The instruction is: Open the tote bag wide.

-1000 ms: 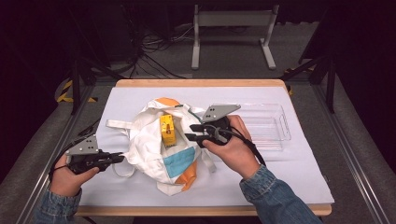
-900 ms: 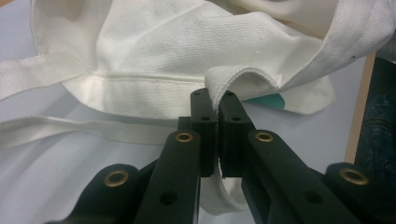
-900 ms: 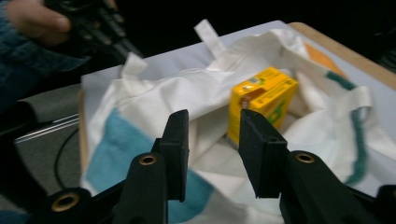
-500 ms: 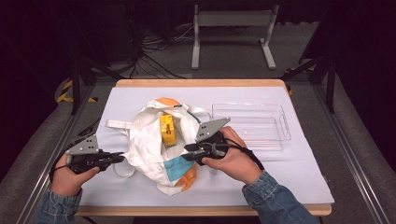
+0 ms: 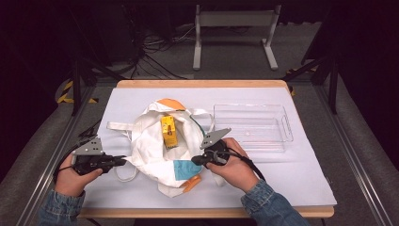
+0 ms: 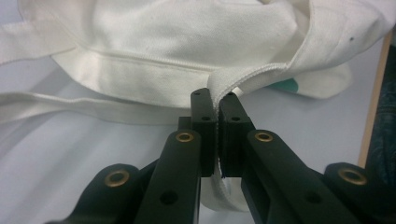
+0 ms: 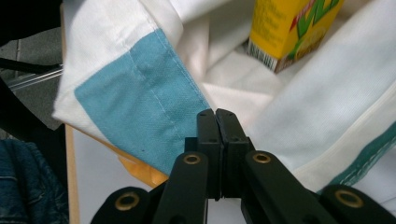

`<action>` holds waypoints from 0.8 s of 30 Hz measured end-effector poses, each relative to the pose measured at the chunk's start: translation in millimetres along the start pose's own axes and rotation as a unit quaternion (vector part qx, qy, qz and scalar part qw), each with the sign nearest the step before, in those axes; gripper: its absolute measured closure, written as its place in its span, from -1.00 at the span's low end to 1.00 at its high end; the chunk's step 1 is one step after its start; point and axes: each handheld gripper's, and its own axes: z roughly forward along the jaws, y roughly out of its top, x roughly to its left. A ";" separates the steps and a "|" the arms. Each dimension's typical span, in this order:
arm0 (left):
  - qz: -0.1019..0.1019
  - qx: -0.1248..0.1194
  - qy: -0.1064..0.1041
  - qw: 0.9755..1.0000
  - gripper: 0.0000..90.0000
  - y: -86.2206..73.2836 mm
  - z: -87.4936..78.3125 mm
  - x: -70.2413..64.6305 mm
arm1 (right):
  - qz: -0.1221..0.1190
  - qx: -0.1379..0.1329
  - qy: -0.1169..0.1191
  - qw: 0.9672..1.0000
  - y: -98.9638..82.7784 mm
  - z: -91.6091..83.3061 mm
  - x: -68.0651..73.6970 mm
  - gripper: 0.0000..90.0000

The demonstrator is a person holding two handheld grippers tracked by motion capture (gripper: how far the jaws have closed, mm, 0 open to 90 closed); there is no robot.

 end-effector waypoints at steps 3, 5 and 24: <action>-0.013 0.006 -0.008 1.000 0.94 -5.9 7.5 4.5 | 0.019 -0.005 0.002 1.000 -10.3 10.7 -4.1 0.99; -0.018 0.006 -0.012 1.000 0.94 -8.8 10.0 7.3 | 0.023 -0.006 0.003 1.000 -12.6 15.3 -6.2 0.98; -0.054 -0.054 0.008 0.997 0.16 -6.1 -7.2 4.8 | 0.024 -0.050 -0.019 0.998 6.8 -8.1 4.6 0.38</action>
